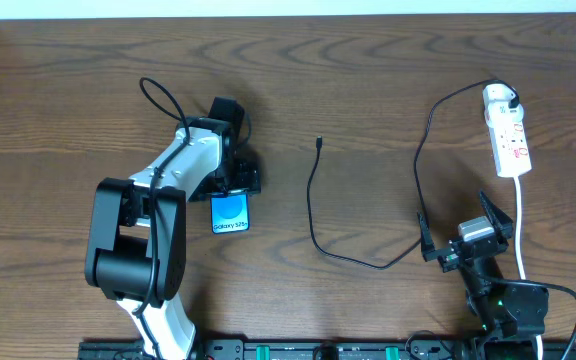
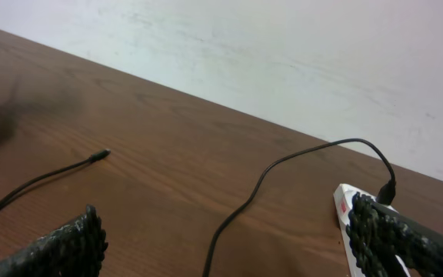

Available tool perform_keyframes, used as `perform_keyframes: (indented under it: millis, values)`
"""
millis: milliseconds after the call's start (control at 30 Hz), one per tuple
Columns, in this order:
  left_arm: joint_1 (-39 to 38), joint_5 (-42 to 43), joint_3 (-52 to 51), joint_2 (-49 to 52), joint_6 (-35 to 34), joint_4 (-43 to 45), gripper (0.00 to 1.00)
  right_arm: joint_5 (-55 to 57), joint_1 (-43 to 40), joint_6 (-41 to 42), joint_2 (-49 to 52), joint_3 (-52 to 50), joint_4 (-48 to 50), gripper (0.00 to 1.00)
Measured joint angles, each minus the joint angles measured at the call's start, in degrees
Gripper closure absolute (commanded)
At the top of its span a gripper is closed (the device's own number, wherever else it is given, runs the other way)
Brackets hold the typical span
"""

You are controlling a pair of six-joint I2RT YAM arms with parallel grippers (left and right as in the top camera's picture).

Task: Plug charger to phone and switch on socket

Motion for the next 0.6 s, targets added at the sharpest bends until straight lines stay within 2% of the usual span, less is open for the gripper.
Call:
perform_keyframes:
  millis: [267, 600]
  values:
    - [0.0, 0.07, -0.13, 0.0, 1.38, 0.33, 0.02, 0.0, 0.0, 0.0, 0.0, 0.0, 0.0, 0.01]
    - [0.0, 2.29, -2.49, -1.11, 1.14, 4.96, 0.02, 0.0, 0.0, 0.0, 0.0, 0.0, 0.0, 0.01]
